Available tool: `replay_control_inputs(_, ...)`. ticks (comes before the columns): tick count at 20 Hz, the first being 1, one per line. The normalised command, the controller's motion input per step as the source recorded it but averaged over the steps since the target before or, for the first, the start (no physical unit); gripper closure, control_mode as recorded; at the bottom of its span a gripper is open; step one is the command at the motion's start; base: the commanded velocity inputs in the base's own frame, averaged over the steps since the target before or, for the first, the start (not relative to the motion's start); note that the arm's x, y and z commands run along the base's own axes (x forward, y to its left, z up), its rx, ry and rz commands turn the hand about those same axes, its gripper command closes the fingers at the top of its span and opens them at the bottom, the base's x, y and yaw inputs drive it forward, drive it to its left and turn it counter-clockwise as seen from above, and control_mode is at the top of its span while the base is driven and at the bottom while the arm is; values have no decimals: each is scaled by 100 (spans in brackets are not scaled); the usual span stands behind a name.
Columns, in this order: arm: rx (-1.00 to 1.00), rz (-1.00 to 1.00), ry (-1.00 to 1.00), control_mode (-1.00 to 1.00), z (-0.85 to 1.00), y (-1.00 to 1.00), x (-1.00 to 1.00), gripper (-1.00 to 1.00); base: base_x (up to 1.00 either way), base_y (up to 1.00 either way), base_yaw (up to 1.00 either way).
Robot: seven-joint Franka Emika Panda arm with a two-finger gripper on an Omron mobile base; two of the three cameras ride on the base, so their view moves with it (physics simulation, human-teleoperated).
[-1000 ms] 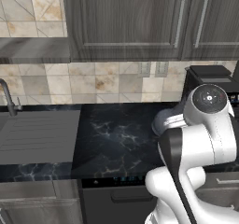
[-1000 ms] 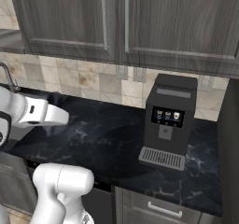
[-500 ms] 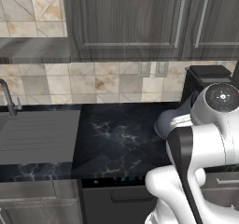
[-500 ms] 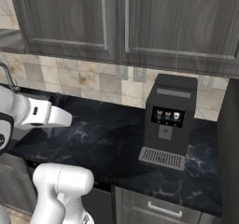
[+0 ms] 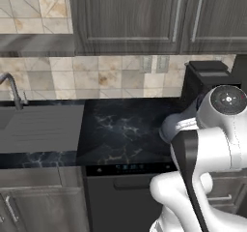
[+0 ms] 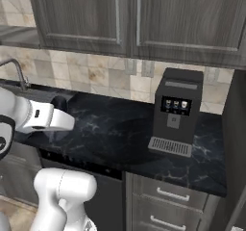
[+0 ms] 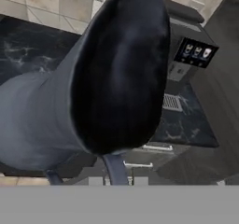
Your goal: Move the cheese and lemon wedge from the top shelf to the second highest shelf to make space. Then, place the pitcher from the counter on the cleared top shelf.
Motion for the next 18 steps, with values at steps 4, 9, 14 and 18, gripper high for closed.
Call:
replay_control_inputs(4, 0, 0, 0, 100, 0, 0, 0, 100, -99, 0, -17)
replay_control_inputs(9, 0, 0, 0, 100, 0, 0, 0, 100, -97, 0, -39)
replay_control_inputs(14, 0, 0, 0, 100, 0, 0, 0, 100, -100, 0, -49)
replay_control_inputs(18, 0, 0, 0, 100, 0, 0, 0, 100, -99, 0, -50)
